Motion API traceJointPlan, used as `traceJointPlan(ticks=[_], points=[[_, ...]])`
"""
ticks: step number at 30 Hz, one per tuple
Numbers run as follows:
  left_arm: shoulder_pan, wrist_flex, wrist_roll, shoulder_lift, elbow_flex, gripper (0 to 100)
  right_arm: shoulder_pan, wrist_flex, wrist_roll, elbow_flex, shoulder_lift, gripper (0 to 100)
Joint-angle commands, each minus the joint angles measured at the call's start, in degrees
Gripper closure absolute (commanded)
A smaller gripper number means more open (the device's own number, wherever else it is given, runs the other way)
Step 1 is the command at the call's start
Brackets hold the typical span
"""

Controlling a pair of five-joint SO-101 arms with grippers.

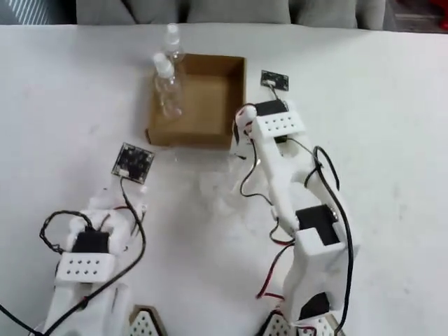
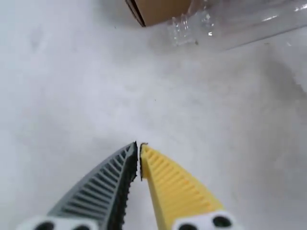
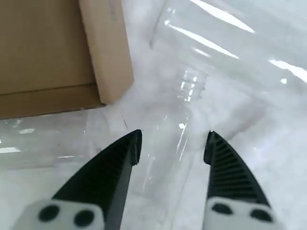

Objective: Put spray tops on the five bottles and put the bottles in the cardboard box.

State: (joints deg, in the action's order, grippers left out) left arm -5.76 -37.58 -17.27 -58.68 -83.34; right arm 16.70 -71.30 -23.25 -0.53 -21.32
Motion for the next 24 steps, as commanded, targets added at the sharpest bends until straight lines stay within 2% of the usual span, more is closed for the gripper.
traceJointPlan(ticks=[1, 7, 13, 24], points=[[0.9, -0.1, -0.4, -1.2, 0.4, 98, 0.2, -0.9, 0.1, 0.3, -1.0, 82.1], [0.9, -0.1, -0.4, -1.2, 0.4, 98, 0.1, -0.9, 0.1, 1.7, -1.1, 81.9], [0.7, -0.1, -0.4, -1.2, 0.4, 98, 0.2, -0.9, 0.1, 2.6, -1.1, 69.0], [0.7, -0.1, -0.4, -1.2, 0.4, 98, -0.6, -0.7, 0.1, 3.3, -0.6, 83.2]])
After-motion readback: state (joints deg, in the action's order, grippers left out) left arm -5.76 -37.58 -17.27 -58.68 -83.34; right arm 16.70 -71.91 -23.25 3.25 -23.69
